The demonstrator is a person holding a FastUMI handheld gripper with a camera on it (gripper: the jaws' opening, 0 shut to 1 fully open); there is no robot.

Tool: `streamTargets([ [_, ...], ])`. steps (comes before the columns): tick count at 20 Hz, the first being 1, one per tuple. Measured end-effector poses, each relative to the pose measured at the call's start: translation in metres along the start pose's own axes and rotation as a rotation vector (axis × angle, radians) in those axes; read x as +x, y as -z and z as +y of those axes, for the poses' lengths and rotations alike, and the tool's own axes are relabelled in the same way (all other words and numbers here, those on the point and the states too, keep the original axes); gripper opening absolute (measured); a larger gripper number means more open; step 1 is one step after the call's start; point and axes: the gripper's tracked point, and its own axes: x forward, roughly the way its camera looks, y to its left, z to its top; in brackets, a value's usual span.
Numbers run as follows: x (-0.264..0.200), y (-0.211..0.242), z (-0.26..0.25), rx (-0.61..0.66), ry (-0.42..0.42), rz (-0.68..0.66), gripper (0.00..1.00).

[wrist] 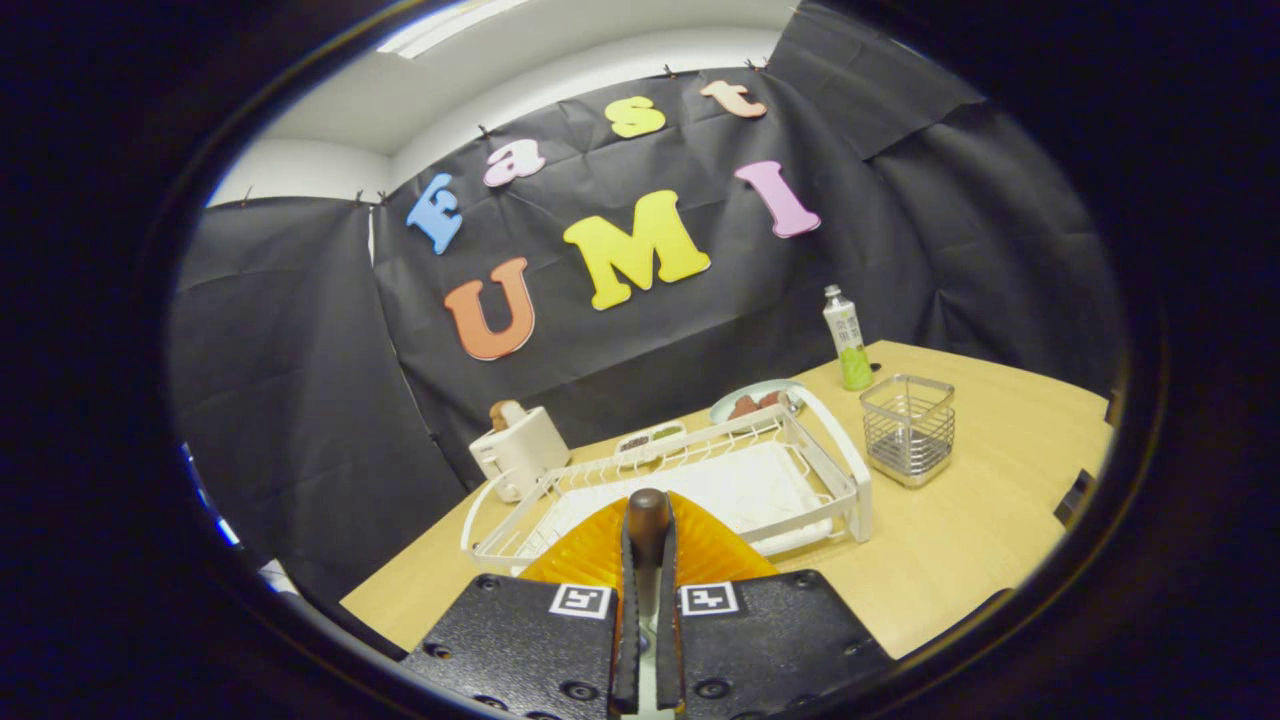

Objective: Take the plate from the dish rack, then take the spoon from the basket and place it into the plate.

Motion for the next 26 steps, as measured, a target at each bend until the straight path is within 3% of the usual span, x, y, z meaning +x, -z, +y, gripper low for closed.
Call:
streamTargets([
  [11, 0.011, 0.008, -0.012, 0.017, 0.020, 0.015, 0.20],
  [13, 0.007, 0.001, -0.015, 0.002, 0.033, -0.014, 0.31],
  [18, -0.001, -0.019, -0.019, -0.094, 0.082, -0.118, 0.93],
  [21, -0.004, -0.026, -0.009, -0.138, 0.070, -0.155, 1.00],
  [26, -0.008, -0.031, 0.003, -0.183, 0.056, -0.185, 1.00],
])
